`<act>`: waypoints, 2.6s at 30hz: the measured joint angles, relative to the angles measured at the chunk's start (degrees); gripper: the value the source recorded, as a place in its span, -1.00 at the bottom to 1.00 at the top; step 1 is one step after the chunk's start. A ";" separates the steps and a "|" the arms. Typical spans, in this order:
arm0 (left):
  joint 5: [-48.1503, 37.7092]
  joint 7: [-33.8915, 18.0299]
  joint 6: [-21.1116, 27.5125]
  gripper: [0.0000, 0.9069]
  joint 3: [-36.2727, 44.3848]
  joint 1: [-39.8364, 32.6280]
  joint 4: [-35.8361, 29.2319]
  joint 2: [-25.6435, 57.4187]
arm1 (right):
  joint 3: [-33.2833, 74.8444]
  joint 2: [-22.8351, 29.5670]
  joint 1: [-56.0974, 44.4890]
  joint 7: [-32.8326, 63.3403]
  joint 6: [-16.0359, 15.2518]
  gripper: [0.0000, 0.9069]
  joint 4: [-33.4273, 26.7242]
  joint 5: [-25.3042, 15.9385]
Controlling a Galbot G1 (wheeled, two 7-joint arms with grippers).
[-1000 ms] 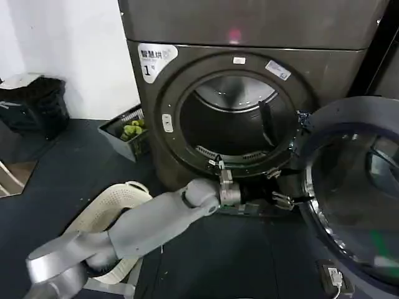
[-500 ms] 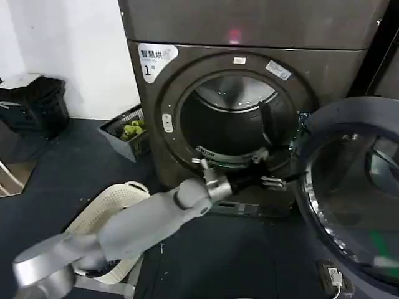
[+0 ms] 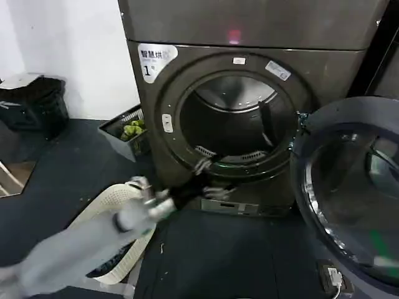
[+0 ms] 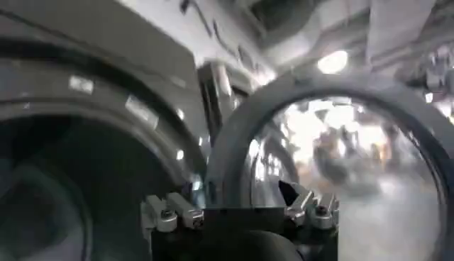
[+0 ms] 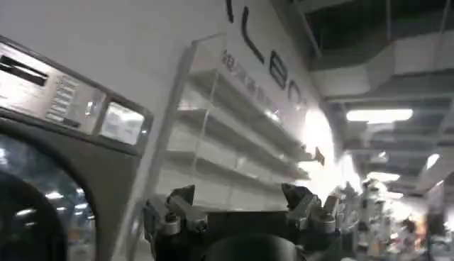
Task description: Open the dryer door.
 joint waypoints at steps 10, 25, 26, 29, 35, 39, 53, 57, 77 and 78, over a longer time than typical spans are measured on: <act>2.48 3.84 12.30 1.00 -11.57 11.59 -8.46 21.59 | -0.53 -2.28 0.55 -1.10 -0.82 1.00 1.11 -3.17; 16.75 16.73 25.60 1.00 -25.06 22.62 -6.53 42.16 | -0.81 -4.31 2.93 0.48 -1.29 1.00 0.47 -6.04; 18.94 18.12 25.36 1.00 -25.75 22.84 -5.88 42.88 | -0.69 -4.25 3.09 0.57 -1.31 1.00 0.52 -6.57; 24.93 22.09 25.32 1.00 -27.26 23.26 -3.62 44.63 | -0.09 -4.20 2.92 0.96 -1.35 1.00 0.62 -7.44; 30.52 25.94 24.45 1.00 -28.26 23.48 -0.30 45.28 | 1.74 -5.09 2.07 1.46 -2.40 1.00 0.48 -7.37; 32.54 26.70 24.41 1.00 -29.19 23.63 0.19 45.64 | 1.75 -4.78 2.22 1.44 -2.79 1.00 0.93 -7.30; 33.60 26.49 22.90 1.00 -29.37 23.97 0.74 45.16 | 2.46 -4.74 1.57 0.90 -2.56 1.00 1.35 -7.27; 32.42 25.80 22.65 1.00 -29.15 24.07 1.23 44.97 | 2.87 -4.82 1.28 0.32 -2.54 1.00 1.41 -7.29; 34.20 28.62 22.28 1.00 -28.80 24.00 1.31 44.81 | 2.97 -3.57 1.37 0.33 -3.61 1.00 3.35 -6.88; 34.45 28.63 22.24 1.00 -28.73 24.00 1.31 44.82 | 3.25 -3.51 1.26 0.34 -3.62 1.00 3.44 -6.89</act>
